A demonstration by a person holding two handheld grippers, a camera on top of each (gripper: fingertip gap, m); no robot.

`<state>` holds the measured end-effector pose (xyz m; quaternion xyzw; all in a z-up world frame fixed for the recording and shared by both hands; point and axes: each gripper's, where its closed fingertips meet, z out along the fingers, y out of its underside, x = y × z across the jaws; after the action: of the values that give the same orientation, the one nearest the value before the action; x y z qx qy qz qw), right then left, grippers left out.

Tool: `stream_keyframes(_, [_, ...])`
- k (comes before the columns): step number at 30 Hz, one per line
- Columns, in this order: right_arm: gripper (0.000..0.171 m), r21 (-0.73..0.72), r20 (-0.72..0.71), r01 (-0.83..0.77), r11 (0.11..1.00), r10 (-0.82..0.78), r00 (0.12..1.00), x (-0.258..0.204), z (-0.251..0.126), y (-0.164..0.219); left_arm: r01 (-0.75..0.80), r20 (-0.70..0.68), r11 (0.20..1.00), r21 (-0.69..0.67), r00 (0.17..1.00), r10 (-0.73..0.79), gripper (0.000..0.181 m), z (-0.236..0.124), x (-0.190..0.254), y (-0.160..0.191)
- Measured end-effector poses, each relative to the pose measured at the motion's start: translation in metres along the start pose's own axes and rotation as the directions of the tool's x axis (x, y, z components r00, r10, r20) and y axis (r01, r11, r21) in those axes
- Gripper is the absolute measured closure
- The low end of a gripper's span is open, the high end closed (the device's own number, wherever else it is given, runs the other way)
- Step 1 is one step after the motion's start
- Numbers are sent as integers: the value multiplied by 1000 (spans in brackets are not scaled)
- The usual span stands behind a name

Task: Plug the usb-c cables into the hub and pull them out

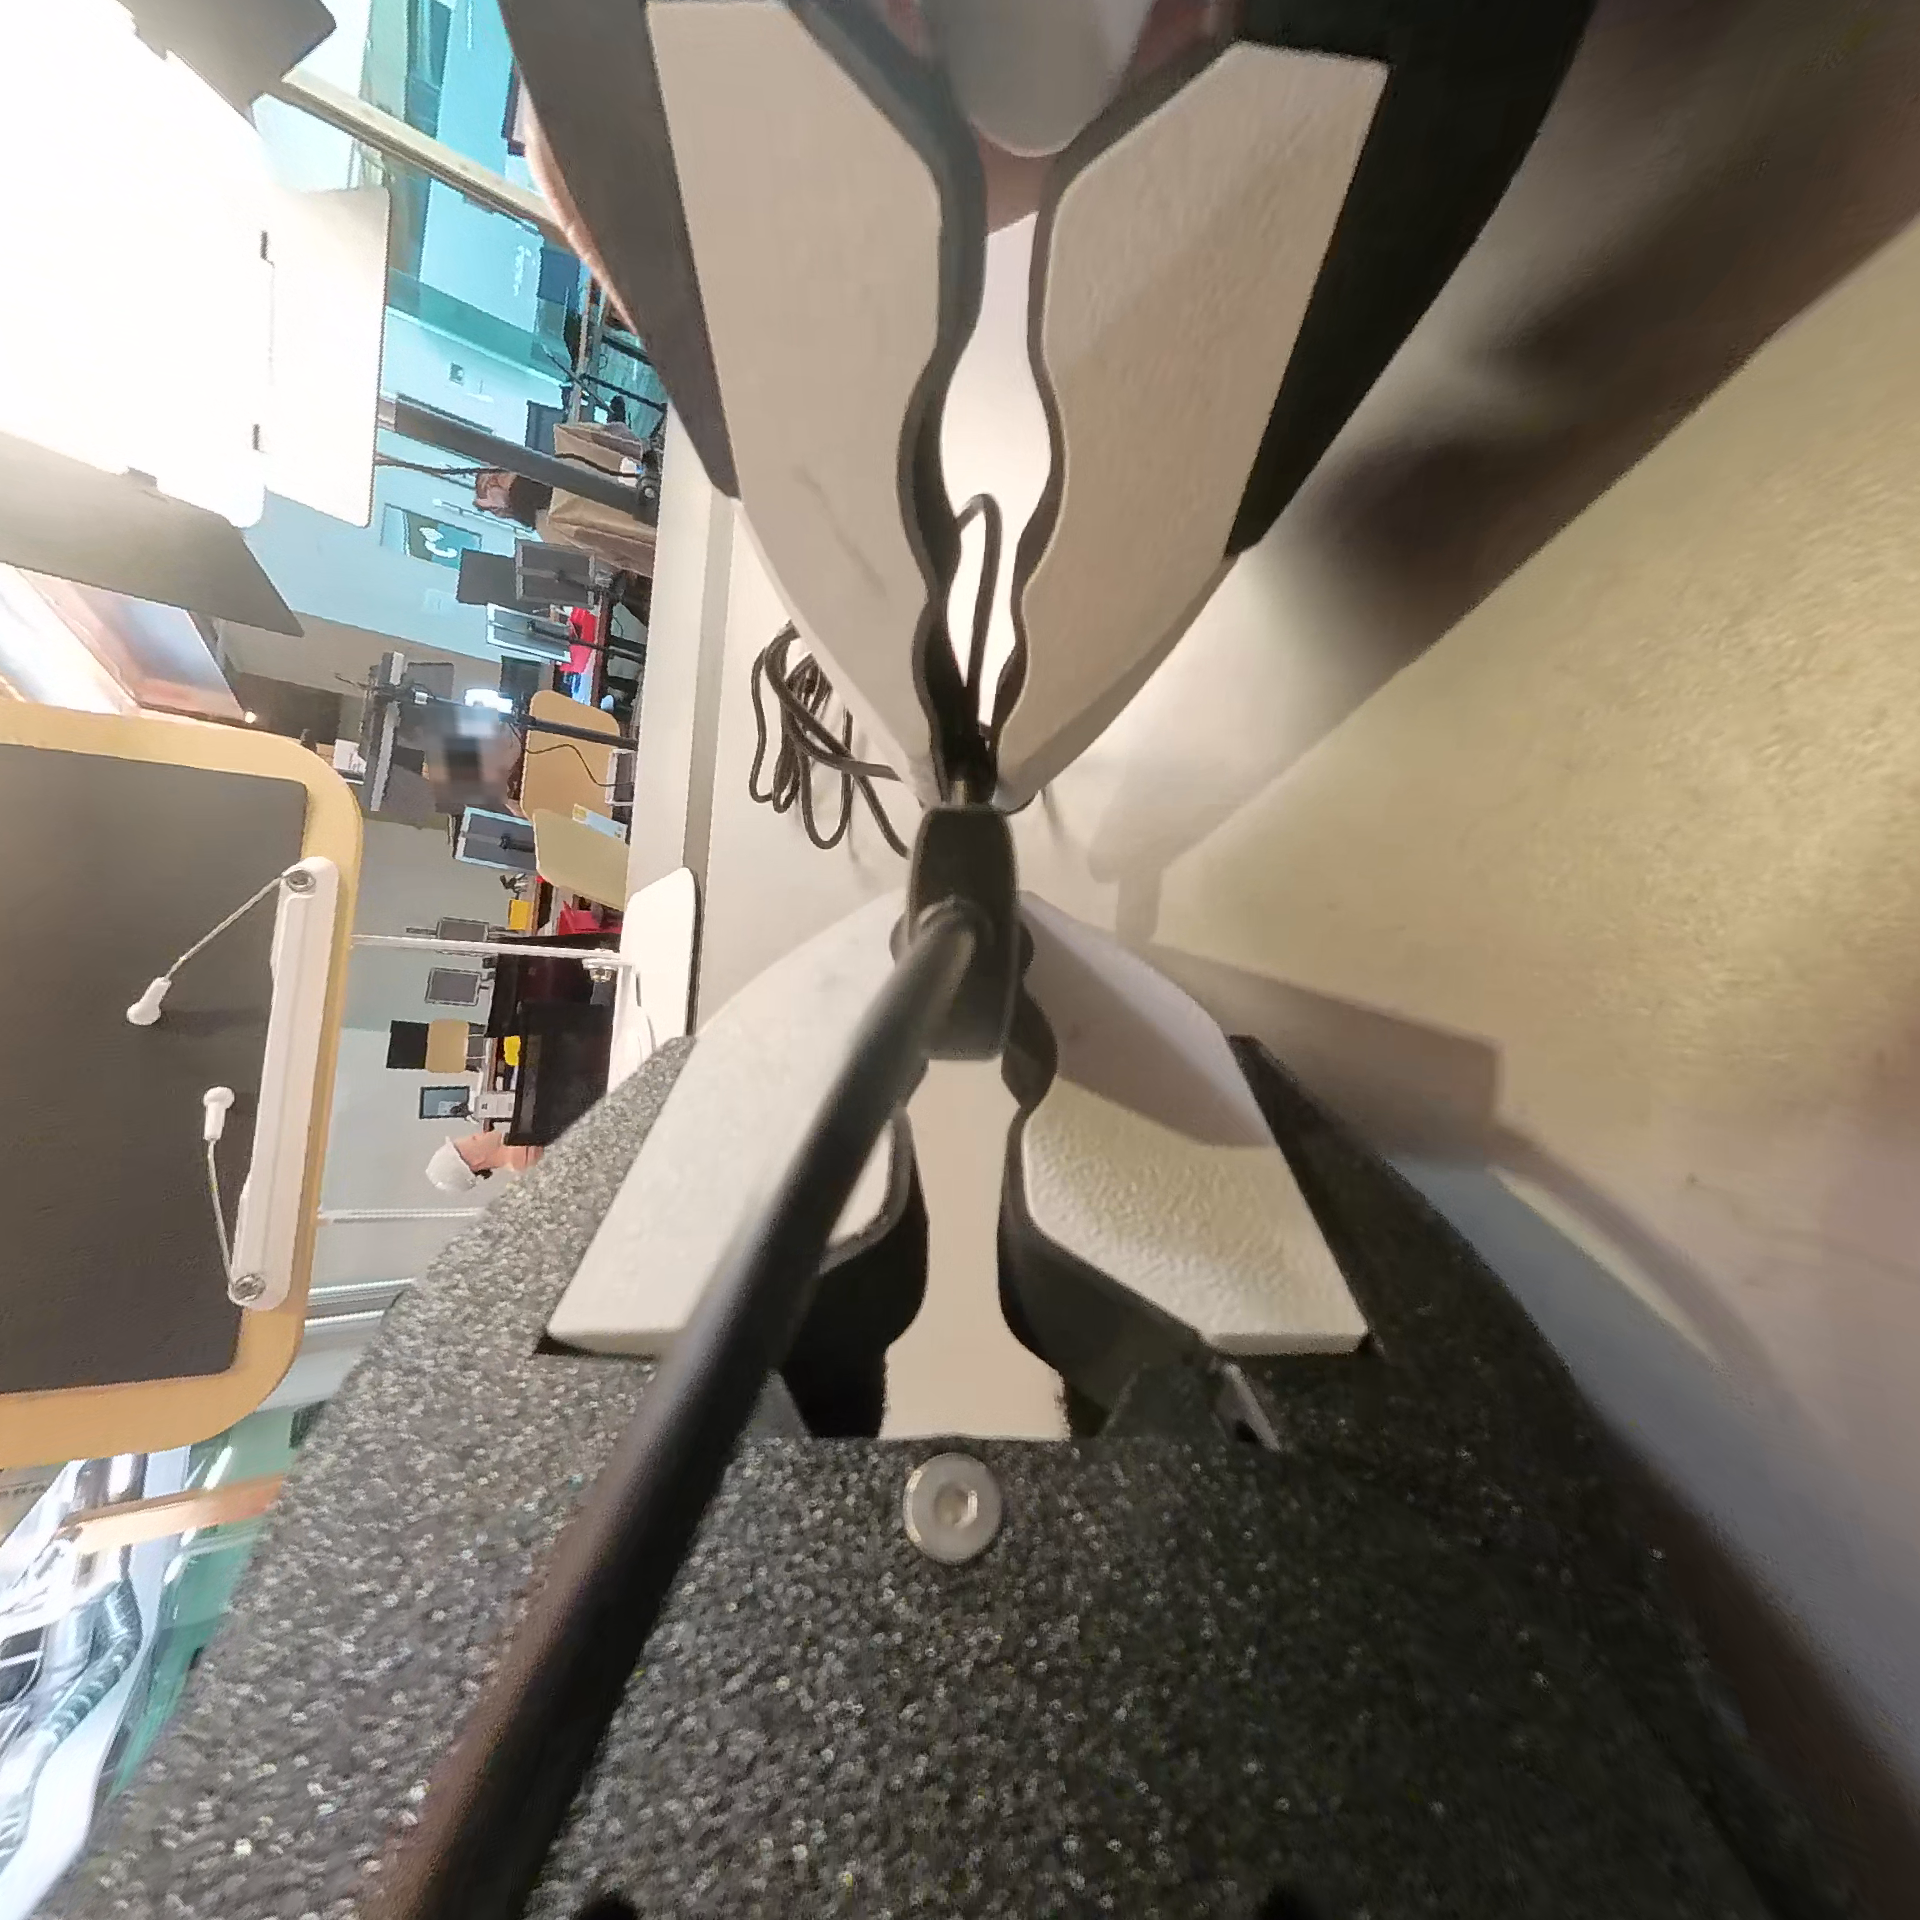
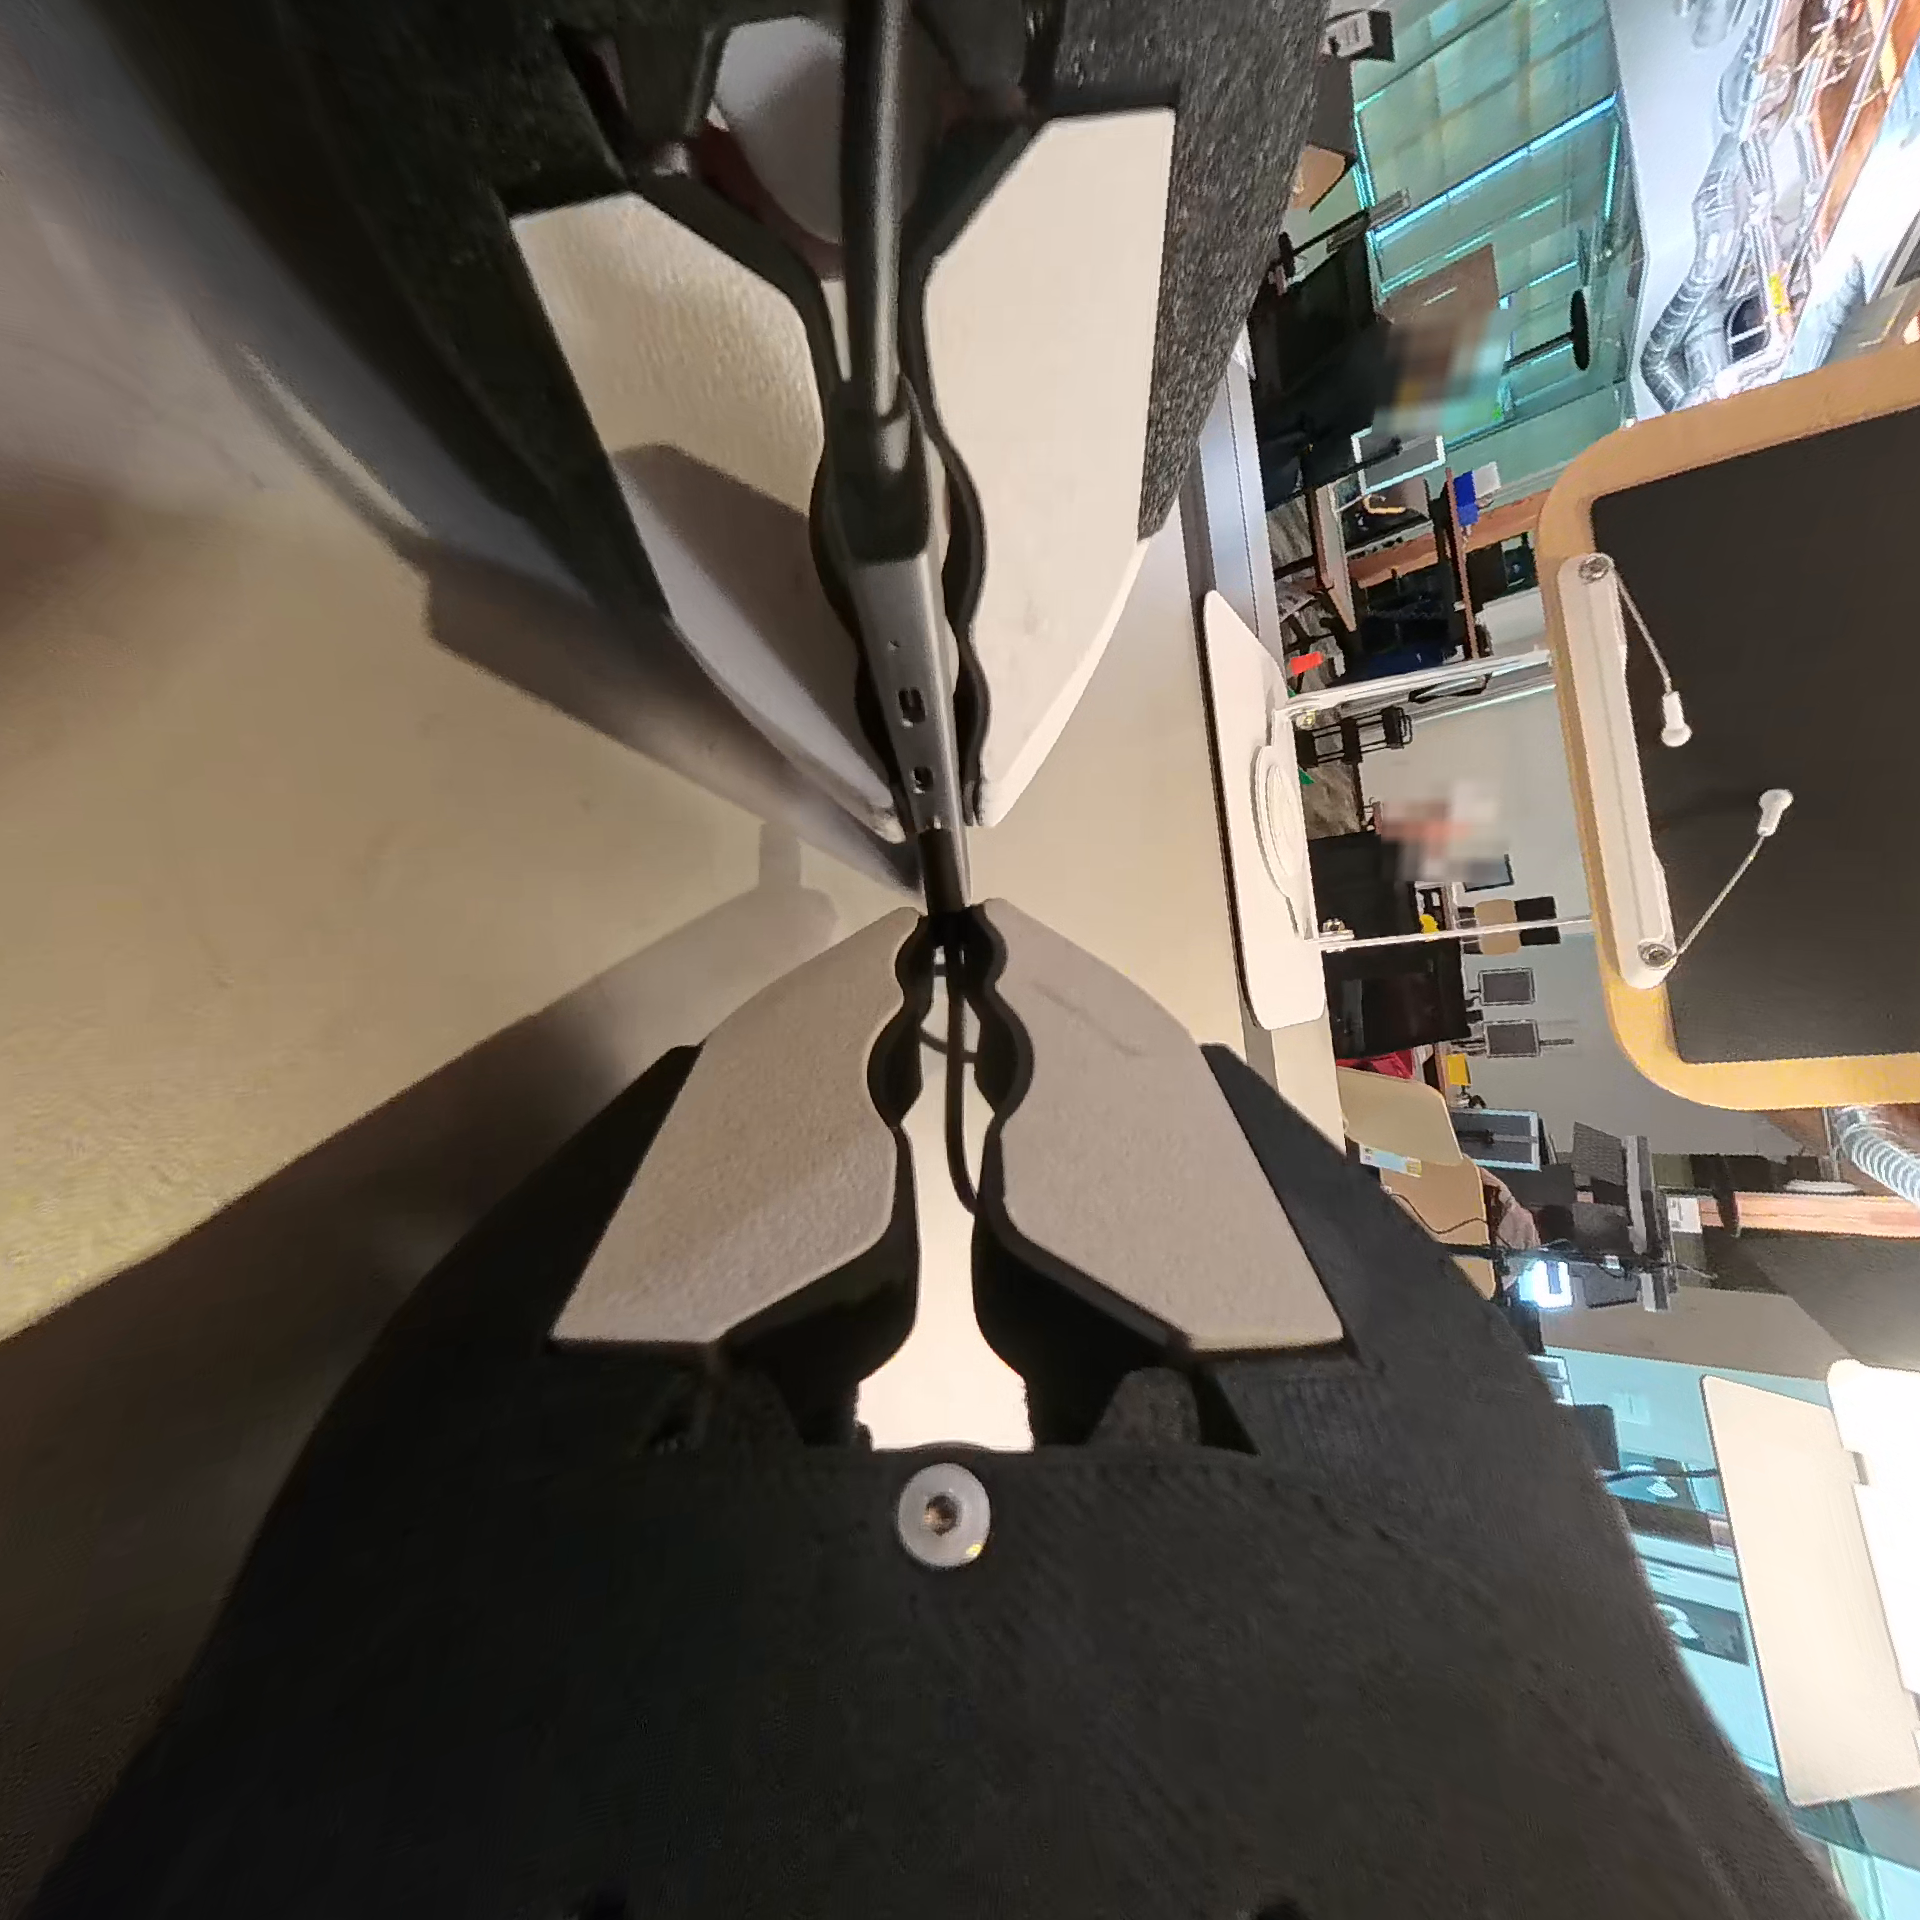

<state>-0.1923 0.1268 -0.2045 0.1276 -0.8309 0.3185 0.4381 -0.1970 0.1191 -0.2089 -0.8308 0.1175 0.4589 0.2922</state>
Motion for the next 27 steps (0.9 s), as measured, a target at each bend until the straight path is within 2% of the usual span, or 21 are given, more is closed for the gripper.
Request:
stream_keyframes(11, [165,29,-37,13,999,-12,999,3,1,5,-21,-9,999,24,1000,21,169,5,-1,-1])
stream_keyframes(17, [155,53,-79,66,996,-61,995,3,1,-9,-31,27,999,24,999,30,168,1,-6,-1])
stream_keyframes(22, [156,54,-110,75,996,-69,992,7,4,-16,-26,55,999,30,998,25,168,-3,-10,-2])
stream_keyframes(27, [164,56,-120,55,997,-48,992,10,5,-20,-9,69,998,59,998,5,167,-8,-13,1])
